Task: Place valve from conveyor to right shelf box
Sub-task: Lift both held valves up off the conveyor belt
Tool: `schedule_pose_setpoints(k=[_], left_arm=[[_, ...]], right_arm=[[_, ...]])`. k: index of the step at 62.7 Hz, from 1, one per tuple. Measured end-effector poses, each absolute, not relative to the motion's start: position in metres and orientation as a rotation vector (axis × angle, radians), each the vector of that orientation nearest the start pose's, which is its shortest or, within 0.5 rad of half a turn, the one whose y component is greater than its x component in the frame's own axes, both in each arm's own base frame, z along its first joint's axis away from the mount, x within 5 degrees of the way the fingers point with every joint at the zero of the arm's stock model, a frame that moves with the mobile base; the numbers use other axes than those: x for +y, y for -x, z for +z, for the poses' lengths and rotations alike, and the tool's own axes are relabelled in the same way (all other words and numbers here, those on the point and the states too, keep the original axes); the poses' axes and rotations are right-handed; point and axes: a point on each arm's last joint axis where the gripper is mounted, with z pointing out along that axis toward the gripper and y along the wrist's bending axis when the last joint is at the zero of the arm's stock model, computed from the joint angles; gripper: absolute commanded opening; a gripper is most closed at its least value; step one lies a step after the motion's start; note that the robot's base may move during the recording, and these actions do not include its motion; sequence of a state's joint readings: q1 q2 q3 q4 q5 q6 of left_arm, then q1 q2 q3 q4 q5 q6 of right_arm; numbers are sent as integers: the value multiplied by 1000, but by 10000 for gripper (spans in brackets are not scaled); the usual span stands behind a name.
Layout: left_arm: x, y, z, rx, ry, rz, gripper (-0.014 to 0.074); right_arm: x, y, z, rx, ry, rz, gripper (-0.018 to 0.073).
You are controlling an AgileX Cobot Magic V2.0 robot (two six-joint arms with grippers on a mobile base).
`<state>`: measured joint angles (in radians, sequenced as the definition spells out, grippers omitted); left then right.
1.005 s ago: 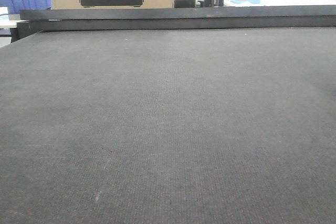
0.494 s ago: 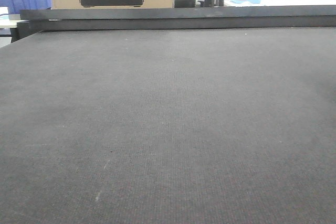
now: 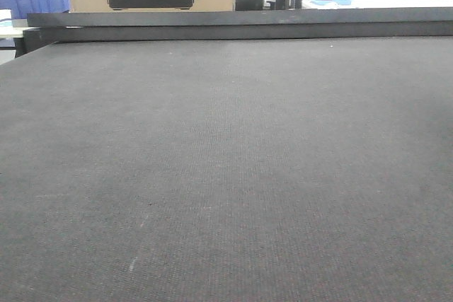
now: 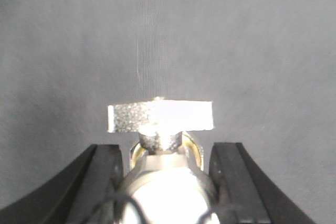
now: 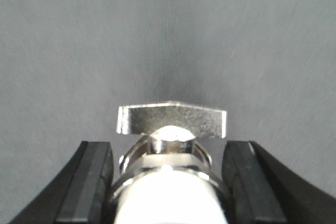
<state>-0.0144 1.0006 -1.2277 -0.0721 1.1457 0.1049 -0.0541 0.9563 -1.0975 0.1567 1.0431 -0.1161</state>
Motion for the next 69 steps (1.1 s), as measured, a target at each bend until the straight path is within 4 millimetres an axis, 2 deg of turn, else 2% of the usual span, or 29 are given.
schedule_pose_setpoints(k=[10, 23, 69], left_arm=[[-8, -148, 428, 2284, -134, -44, -111], [-8, -136, 438, 2201, -130, -39, -111], [-8, -136, 439, 2184, -128, -38, -111]], right_arm=[[4, -154, 404, 2247, 42, 102, -163], [3, -150, 410, 2186, 41, 94, -163], [4, -150, 409, 2198, 42, 95, -163]])
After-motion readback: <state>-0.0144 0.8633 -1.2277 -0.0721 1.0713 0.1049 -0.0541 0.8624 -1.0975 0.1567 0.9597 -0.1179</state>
